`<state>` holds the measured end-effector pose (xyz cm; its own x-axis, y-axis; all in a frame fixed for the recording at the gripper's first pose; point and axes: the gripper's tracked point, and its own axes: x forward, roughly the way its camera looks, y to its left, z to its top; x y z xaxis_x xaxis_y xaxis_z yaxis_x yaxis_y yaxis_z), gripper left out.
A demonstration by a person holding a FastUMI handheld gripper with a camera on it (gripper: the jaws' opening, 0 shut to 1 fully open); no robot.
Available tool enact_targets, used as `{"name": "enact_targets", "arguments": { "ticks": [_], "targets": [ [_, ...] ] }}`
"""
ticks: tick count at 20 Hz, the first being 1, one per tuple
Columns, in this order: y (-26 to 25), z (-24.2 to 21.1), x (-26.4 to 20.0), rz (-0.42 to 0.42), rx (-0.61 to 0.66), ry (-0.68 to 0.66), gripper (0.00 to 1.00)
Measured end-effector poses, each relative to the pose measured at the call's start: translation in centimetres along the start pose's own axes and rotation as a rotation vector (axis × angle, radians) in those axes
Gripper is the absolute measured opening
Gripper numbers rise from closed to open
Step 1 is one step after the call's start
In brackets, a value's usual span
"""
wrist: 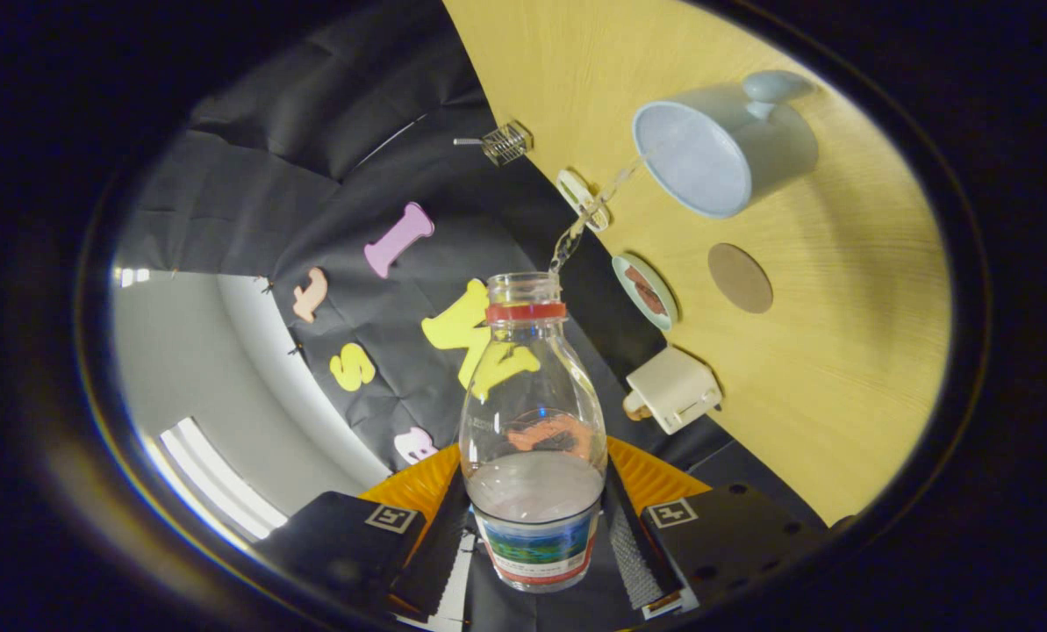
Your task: Take the bottle from table, then pour the juice into the cup, finally place the bottle on the coaster
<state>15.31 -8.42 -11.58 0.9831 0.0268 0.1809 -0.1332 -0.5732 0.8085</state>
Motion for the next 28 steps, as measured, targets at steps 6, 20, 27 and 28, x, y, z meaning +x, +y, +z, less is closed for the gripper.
{"name": "enact_targets", "arguments": {
  "ticks": [6, 20, 27, 28],
  "targets": [
    [1.8, 0.3, 0.2, 0.033, 0.077, -0.012, 0.80],
    [1.3, 1.1, 1.2, 0.023, 0.221, -0.045, 0.80],
    [0.0, 2.6, 0.9, 0.002, 0.223, -0.072, 0.80],
    [0.2, 2.4, 0.9, 0.003, 0.220, -0.069, 0.80]
  ]
}}
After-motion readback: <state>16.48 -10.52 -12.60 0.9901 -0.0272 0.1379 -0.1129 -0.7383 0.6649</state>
